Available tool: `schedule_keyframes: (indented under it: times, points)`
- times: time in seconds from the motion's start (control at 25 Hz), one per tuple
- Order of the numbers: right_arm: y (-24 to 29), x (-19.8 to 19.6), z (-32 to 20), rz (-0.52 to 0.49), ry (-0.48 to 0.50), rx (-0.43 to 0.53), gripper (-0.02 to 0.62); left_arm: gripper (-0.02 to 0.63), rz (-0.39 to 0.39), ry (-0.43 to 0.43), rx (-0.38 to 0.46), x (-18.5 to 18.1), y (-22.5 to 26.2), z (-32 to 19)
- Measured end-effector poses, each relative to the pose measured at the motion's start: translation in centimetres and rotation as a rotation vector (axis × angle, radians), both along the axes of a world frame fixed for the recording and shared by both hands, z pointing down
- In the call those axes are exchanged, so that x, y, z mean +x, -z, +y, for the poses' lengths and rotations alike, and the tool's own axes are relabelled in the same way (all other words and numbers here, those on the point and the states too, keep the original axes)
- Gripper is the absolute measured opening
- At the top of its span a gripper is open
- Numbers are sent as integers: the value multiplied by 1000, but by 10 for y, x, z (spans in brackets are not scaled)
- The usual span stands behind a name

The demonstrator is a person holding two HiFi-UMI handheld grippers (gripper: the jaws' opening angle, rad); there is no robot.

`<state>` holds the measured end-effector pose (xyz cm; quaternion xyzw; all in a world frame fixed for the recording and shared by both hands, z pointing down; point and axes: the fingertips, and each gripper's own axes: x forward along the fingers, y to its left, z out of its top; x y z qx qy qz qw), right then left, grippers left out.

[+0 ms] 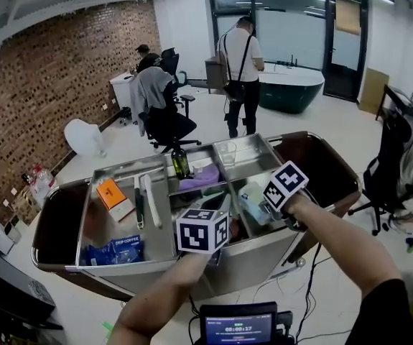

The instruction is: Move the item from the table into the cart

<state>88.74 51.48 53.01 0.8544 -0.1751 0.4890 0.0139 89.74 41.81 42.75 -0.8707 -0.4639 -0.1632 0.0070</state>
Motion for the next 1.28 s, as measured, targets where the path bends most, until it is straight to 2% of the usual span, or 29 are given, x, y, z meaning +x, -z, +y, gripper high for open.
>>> schedule_keyframes:
  times: [0.12, 0.44, 0.68, 0.72, 0.76, 0.8, 0.92, 1.0, 1.16, 1.2, 1.24, 1.28]
  points:
    - [-7, 4, -2, -54, 15, -32, 0, 0, -13, 0, 17, 7, -7, -2]
    - [-37, 9, -4, -192, 32, -27, 0, 0, -75, 10, 47, 28, -30, 2]
    - [-42, 9, -6, -214, 50, -16, 3, 0, -80, -4, 49, 30, -35, 8]
    - [-43, 8, -7, -219, 53, -6, 30, 0, -82, -8, 50, 29, -37, 9]
    - [-43, 7, -9, -223, 59, 2, 91, 0, -84, -11, 50, 29, -38, 10]
    - [-43, 6, -10, -220, 64, 6, 112, 0, -86, -11, 47, 28, -39, 11]
    - [-39, 7, -12, -189, 71, 20, 114, 0, -84, -11, 38, 27, -39, 12]
    - [-35, 6, -13, -169, 74, 40, 204, 0, -77, -9, 39, 26, -39, 13]
    - [-21, 3, -7, -108, 57, 54, 211, 0, -72, -4, 37, 21, -36, 14]
    - [-16, 2, -6, -95, 53, 62, 283, 0, -71, -5, 37, 20, -35, 13]
    - [-11, 0, -6, -79, 51, 71, 321, 0, -70, -5, 37, 18, -34, 13]
    - [-6, 0, -6, -56, 48, 80, 321, 0, -69, -4, 37, 17, -33, 12]
